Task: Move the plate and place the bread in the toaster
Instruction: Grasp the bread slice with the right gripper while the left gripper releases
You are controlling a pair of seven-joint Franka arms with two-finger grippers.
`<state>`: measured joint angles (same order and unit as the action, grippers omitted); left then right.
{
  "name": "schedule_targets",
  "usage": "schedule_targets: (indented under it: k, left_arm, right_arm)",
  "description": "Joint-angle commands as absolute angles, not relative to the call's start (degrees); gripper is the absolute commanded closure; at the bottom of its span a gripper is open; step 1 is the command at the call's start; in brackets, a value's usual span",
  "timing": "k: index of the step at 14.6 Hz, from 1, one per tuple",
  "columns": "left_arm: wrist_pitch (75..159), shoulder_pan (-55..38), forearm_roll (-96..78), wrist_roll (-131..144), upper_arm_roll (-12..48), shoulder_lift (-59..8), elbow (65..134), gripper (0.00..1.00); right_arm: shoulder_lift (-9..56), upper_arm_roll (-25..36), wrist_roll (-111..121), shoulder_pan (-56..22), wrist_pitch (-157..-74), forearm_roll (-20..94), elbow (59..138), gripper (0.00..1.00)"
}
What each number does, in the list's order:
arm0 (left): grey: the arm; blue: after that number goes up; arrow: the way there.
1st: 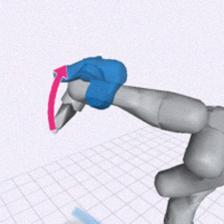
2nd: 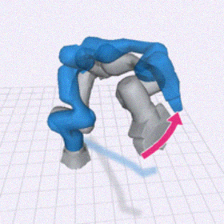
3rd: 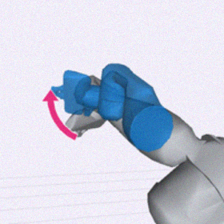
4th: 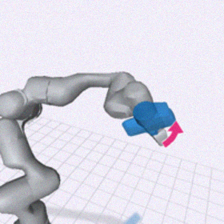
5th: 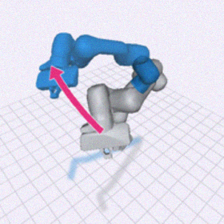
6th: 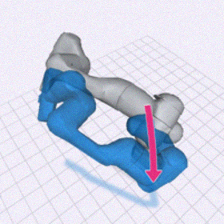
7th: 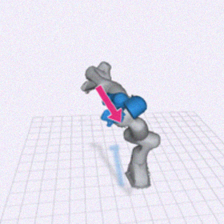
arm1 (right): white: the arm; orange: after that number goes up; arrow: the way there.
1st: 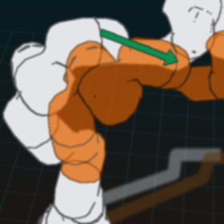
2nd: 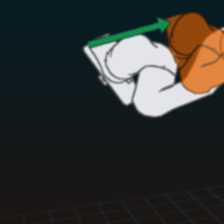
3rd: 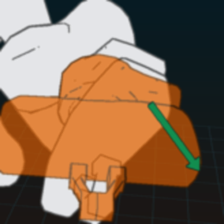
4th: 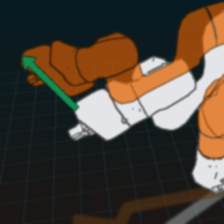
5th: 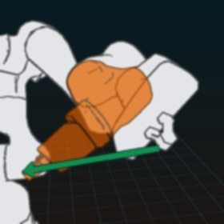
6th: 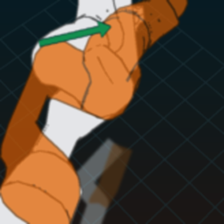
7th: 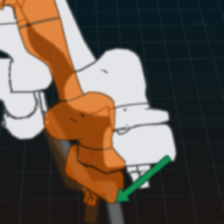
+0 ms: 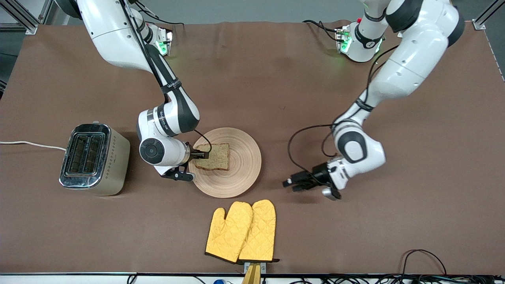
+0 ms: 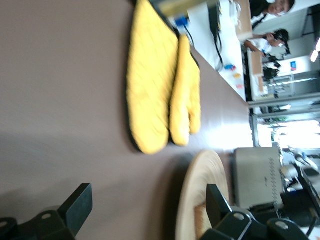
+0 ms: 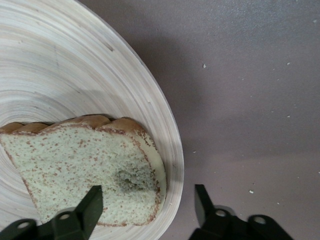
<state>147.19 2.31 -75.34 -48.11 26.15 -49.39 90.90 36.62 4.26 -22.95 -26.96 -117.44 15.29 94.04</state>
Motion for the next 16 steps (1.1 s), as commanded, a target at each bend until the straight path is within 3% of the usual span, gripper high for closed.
schedule_targets:
  k: [1, 5, 8, 14, 16]
  left_arm:
    - [146.25, 6.92, -65.96, -42.56, 26.28, -47.20, 92.99, 0.00]
    - [140.56, 11.77, -54.35, -34.83, 26.10, -45.79, 90.45, 0.00]
    - [131.87, 14.32, -39.87, -24.04, 26.10, -42.02, 87.03, 0.00]
    - [121.31, 15.12, -23.05, -6.61, 26.10, -32.27, 85.87, 0.00]
    - [117.18, 15.38, -17.61, -0.91, 26.19, -29.11, 86.04, 0.00]
  right_arm:
    - [35.86, 4.22, -23.55, -27.25, -118.04, 14.77, 95.01, 0.33]
    - [36.30, 4.31, -23.55, -27.60, -118.12, 14.77, 95.01, 0.48]
    - [36.30, 4.31, -23.64, -27.60, -118.30, 14.77, 95.01, 0.59]
    - [37.44, 4.22, -23.56, -27.77, -120.15, 14.68, 95.01, 0.60]
    - [37.44, 4.22, -23.55, -27.77, -120.15, 14.68, 95.01, 0.70]
